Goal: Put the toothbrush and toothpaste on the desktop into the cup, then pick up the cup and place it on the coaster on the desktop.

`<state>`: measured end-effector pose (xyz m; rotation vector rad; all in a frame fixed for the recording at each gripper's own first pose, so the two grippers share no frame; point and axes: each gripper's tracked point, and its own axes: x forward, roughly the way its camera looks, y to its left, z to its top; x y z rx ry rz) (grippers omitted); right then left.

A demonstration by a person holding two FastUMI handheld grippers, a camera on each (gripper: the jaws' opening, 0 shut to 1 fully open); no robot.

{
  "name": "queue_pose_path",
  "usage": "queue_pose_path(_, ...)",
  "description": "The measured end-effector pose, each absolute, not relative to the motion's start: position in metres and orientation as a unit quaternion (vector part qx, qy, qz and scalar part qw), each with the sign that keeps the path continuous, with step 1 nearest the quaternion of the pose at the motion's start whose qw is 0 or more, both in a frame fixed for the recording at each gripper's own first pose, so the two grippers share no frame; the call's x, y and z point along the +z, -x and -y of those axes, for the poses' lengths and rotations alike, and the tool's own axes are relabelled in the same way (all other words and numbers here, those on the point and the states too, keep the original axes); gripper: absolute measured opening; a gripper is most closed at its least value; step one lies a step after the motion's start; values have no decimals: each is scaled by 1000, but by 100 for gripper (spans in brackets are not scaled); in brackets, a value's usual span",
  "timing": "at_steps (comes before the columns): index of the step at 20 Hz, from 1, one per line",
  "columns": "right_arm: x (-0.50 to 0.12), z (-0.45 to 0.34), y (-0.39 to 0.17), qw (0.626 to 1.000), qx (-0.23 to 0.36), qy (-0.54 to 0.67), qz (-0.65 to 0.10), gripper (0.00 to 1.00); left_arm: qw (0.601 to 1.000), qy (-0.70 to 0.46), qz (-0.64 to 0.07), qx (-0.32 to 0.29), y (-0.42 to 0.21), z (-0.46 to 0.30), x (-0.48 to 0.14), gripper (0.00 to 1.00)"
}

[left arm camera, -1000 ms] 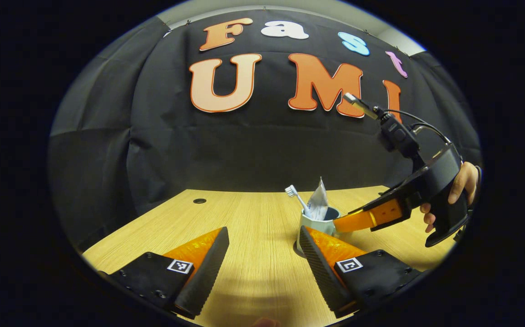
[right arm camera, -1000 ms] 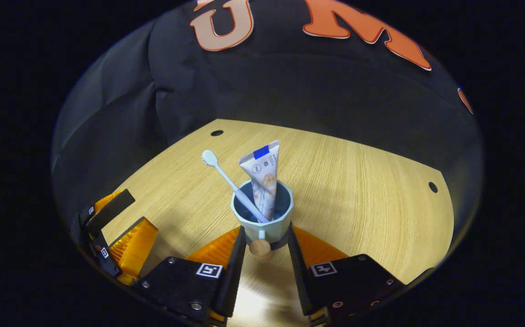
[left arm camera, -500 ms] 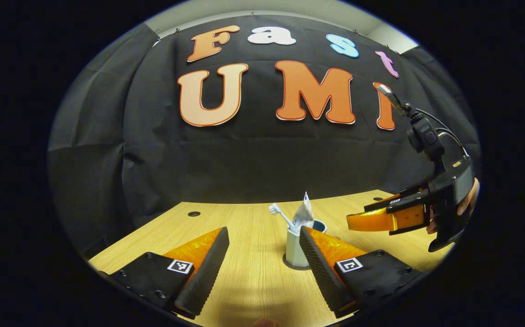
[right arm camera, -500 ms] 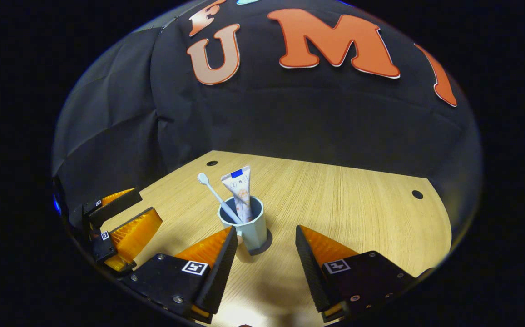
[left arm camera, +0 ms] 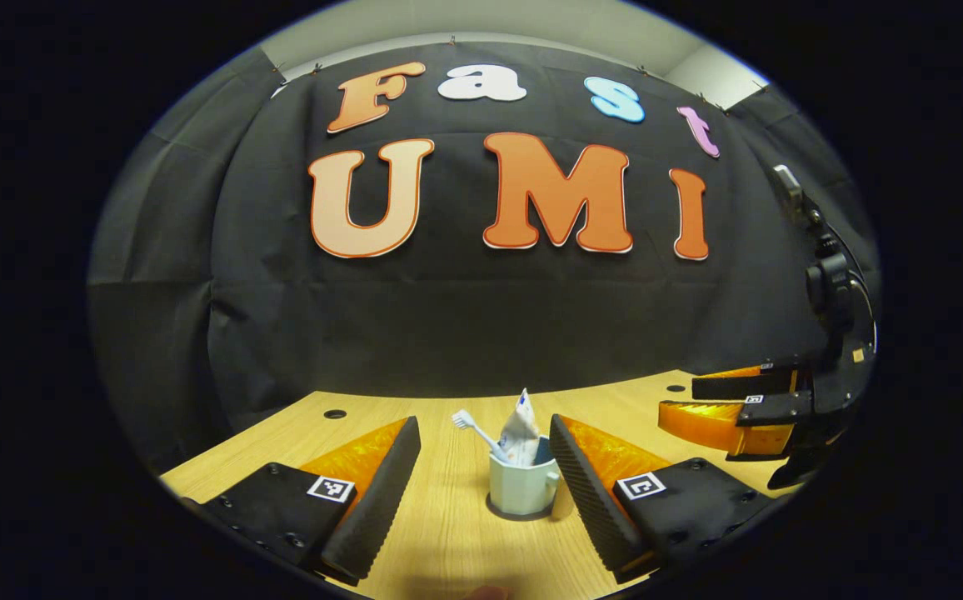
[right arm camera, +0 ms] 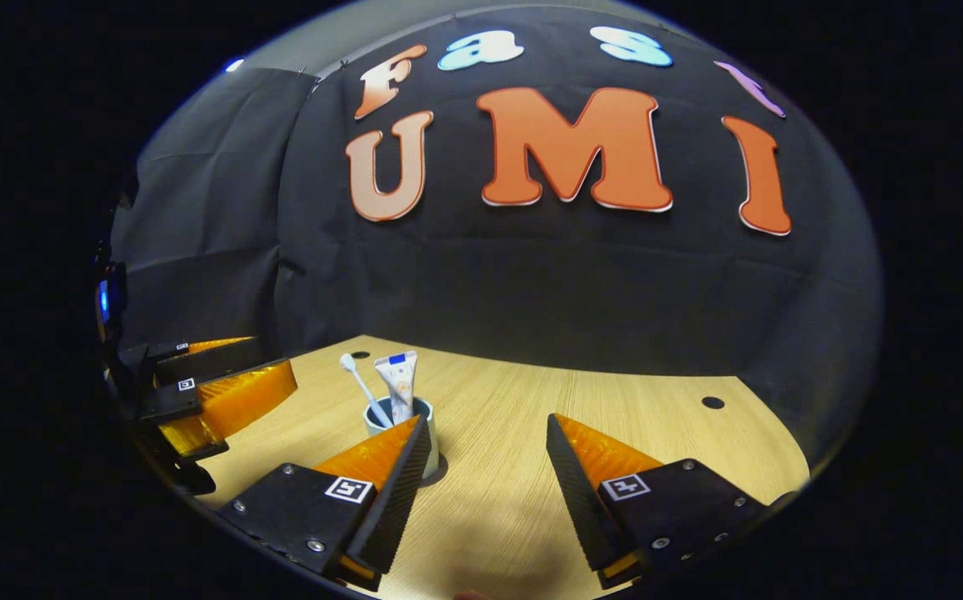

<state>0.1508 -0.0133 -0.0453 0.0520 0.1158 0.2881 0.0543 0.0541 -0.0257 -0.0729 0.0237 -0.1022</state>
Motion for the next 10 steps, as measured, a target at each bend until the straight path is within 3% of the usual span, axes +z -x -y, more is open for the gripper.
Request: queue_pose_path(10, -29, 60, -131, 996, 81, -9, 31, 85, 997, 38, 47, -57, -56, -44, -1, 100)
